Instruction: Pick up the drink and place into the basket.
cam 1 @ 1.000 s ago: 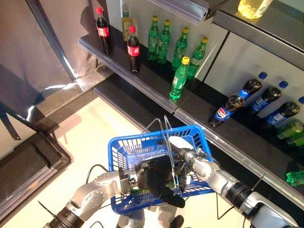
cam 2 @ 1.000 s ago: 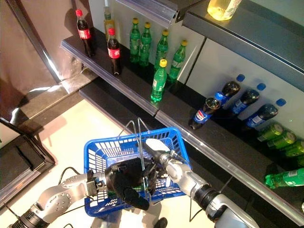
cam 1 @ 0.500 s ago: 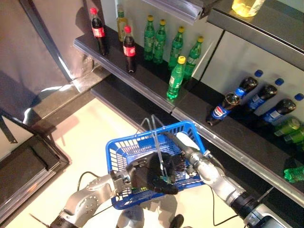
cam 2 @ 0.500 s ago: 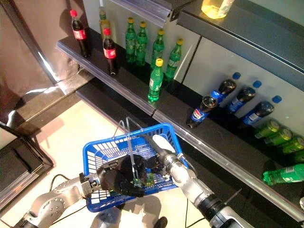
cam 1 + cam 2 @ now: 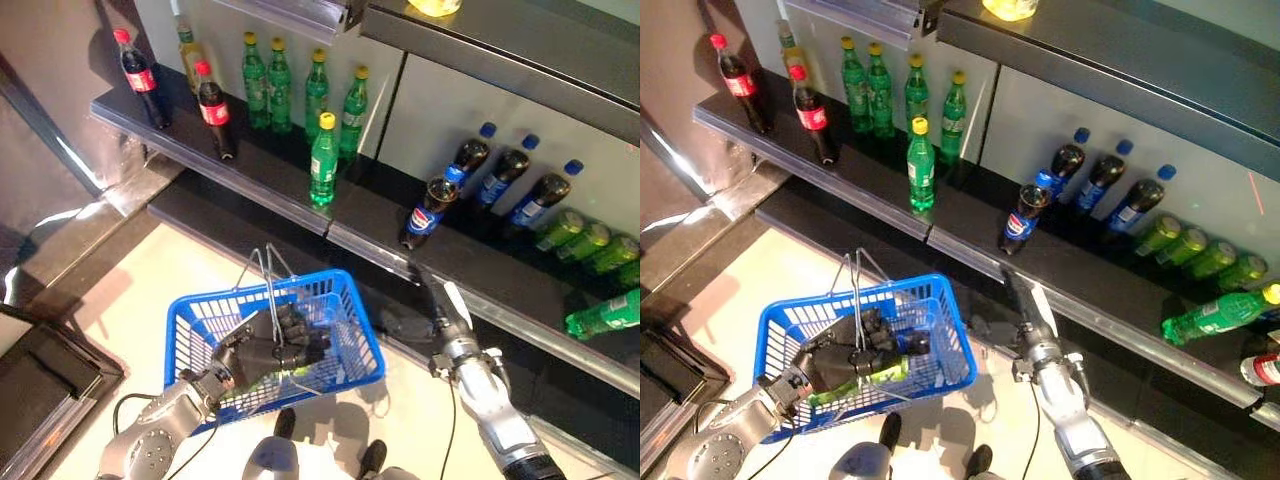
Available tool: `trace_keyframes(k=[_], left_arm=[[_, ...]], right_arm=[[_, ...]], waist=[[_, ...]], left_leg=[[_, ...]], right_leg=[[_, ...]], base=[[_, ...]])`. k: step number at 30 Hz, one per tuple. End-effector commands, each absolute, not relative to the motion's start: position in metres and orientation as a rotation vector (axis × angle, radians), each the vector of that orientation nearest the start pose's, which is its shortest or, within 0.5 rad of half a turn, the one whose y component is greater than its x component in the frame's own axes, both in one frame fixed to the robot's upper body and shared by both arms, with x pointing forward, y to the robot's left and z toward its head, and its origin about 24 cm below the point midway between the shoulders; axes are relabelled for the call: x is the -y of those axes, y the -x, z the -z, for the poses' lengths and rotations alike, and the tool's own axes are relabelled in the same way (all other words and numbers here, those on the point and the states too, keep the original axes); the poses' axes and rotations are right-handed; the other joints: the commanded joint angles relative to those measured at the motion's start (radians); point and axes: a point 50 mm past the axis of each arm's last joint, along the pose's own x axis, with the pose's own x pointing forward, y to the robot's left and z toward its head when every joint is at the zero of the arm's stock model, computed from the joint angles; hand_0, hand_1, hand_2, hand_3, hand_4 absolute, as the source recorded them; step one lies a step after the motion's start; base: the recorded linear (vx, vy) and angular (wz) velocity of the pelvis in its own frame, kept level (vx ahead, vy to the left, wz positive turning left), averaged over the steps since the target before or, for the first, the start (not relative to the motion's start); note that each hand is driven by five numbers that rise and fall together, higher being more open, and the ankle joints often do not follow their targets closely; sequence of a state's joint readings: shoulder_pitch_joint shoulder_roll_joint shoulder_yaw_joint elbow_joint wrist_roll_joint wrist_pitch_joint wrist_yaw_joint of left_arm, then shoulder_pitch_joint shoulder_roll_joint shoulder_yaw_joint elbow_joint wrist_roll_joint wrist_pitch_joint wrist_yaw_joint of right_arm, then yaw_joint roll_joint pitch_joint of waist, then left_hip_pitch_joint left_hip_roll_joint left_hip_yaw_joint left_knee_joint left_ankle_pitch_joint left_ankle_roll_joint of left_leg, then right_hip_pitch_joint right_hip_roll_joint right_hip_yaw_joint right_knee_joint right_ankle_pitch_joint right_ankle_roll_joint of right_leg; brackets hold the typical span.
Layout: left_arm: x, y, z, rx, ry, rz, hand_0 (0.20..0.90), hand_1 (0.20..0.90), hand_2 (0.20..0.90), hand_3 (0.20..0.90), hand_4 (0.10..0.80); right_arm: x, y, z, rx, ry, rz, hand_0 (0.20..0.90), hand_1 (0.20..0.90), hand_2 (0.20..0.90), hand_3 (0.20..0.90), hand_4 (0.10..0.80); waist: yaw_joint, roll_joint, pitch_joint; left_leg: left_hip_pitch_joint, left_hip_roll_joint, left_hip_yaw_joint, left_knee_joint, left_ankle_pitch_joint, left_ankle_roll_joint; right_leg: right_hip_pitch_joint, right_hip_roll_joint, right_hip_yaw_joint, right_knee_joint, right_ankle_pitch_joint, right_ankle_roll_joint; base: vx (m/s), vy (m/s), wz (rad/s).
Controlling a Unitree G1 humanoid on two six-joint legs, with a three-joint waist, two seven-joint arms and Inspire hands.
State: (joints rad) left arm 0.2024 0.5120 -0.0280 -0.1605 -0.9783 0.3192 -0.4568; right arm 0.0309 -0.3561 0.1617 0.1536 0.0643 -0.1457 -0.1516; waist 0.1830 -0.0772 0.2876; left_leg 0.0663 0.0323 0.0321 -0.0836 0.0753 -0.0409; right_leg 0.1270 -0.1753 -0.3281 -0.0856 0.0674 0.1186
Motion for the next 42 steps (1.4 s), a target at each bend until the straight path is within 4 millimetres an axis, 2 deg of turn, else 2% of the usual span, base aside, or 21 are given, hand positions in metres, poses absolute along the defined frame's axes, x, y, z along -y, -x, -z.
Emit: trace_keyframes(k=[1,7,11,12,13,14,21,27,32,40,42], left_arm=[[-0.194,-0.222,-0.139,0.436,0.704,0.706,0.300,0.300,0.300,0.200,0.100],[-0.227,-0.225,-0.111,0.375,0.756,0.465,0.300,0.300,0.300,0.200,0.100],[-0.251,-0.226,-0.081,0.293,0.748,0.285,0.300,0.300,0.300,0.200,0.100],[-0.252,-0.226,-0.079,0.286,0.750,0.271,0.300,0.300,0.300,0.200,0.100],[-0.258,-0.225,-0.069,0.262,0.755,0.237,0.300,0.300,0.300,0.200,0.100],[-0.267,-0.222,-0.049,0.199,0.753,0.161,0.300,0.300,0.300,0.200,0.100],[-0.293,-0.198,0.021,-0.042,0.716,-0.091,0.300,0.300,0.300,0.200,0.100],[-0.311,-0.174,0.055,-0.186,0.708,-0.258,0.300,0.300,0.300,0.200,0.100],[-0.322,-0.157,0.072,-0.305,0.685,-0.374,0.300,0.300,0.300,0.200,0.100],[-0.324,-0.134,0.092,-0.443,0.657,-0.455,0.300,0.300,0.300,0.200,0.100],[-0.313,-0.121,0.106,-0.517,0.659,-0.476,0.300,0.300,0.300,0.200,0.100]], right_arm=[[0.210,-0.241,-0.034,0.081,0.173,0.058,0.900,0.900,0.900,0.900,0.800],[0.240,-0.217,0.009,-0.080,-0.066,0.250,0.900,0.900,0.900,0.900,0.800],[0.259,-0.199,0.035,-0.194,-0.083,0.341,0.900,0.900,0.900,0.900,0.800],[0.260,-0.198,0.037,-0.204,-0.079,0.346,0.900,0.900,0.900,0.900,0.800],[0.264,-0.193,0.042,-0.233,-0.059,0.357,0.900,0.900,0.900,0.900,0.800],[0.269,-0.182,0.054,-0.299,-0.024,0.375,0.900,0.900,0.900,0.900,0.800],[0.293,-0.140,0.096,-0.567,0.089,0.439,0.900,0.900,0.900,0.900,0.800],[0.303,-0.113,0.114,-0.724,0.117,0.469,0.900,0.900,0.900,0.900,0.800],[0.302,-0.098,0.125,-0.835,0.121,0.442,0.900,0.900,0.900,0.900,0.800],[0.298,-0.083,0.136,-0.972,0.095,0.362,0.900,0.900,0.900,0.900,0.800],[0.293,-0.083,0.139,-1.015,0.100,0.310,0.900,0.900,0.900,0.900,0.800]], waist=[[-0.021,0.036,-0.216],[-0.052,0.042,-0.219],[-0.062,0.045,-0.218],[-0.063,0.045,-0.218],[-0.065,0.045,-0.217],[-0.067,0.045,-0.218],[-0.072,0.051,-0.217],[-0.074,0.061,-0.218],[-0.079,0.064,-0.222],[-0.086,0.076,-0.224],[-0.073,0.085,-0.212]], left_leg=[[0.050,0.074,0.099,-0.004,-0.086,-0.052],[0.060,0.075,0.114,-0.004,-0.095,-0.057],[0.065,0.075,0.119,-0.004,-0.098,-0.061],[0.065,0.075,0.119,-0.004,-0.099,-0.062],[0.066,0.075,0.120,-0.004,-0.099,-0.063],[0.068,0.074,0.122,-0.004,-0.101,-0.064],[0.077,0.073,0.132,-0.004,-0.107,-0.062],[0.081,0.074,0.138,-0.004,-0.109,-0.061],[0.086,0.073,0.139,-0.004,-0.111,-0.062],[0.084,0.085,0.132,0.000,-0.104,-0.071],[0.069,0.084,0.112,0.011,-0.093,-0.078]], right_leg=[[0.008,-0.044,-0.011,0.015,-0.014,0.074],[0.006,-0.043,0.006,0.012,-0.017,0.072],[0.007,-0.045,0.006,0.011,-0.019,0.072],[0.007,-0.045,0.006,0.011,-0.019,0.072],[0.007,-0.045,0.005,0.011,-0.019,0.073],[0.008,-0.045,0.007,0.012,-0.020,0.071],[0.009,-0.032,0.015,0.015,-0.030,0.063],[0.008,-0.023,0.018,0.024,-0.042,0.055],[0.009,-0.014,0.022,0.032,-0.054,0.046],[0.000,0.015,0.031,0.051,-0.077,0.026],[0.005,0.033,0.031,0.046,-0.085,0.012]], base=[[-0.004,0.010,-0.21],[0.005,0.007,-0.06],[0.008,0.002,-0.07],[0.008,-0.005,-0.12],[0.005,-0.009,-0.12],[0.004,-0.011,-0.09],[0.000,-0.002,-0.01],[0.000,0.000,0.00],[-0.005,-0.050,0.00],[-0.043,-0.097,0.00],[-0.060,-0.131,-0.01]])
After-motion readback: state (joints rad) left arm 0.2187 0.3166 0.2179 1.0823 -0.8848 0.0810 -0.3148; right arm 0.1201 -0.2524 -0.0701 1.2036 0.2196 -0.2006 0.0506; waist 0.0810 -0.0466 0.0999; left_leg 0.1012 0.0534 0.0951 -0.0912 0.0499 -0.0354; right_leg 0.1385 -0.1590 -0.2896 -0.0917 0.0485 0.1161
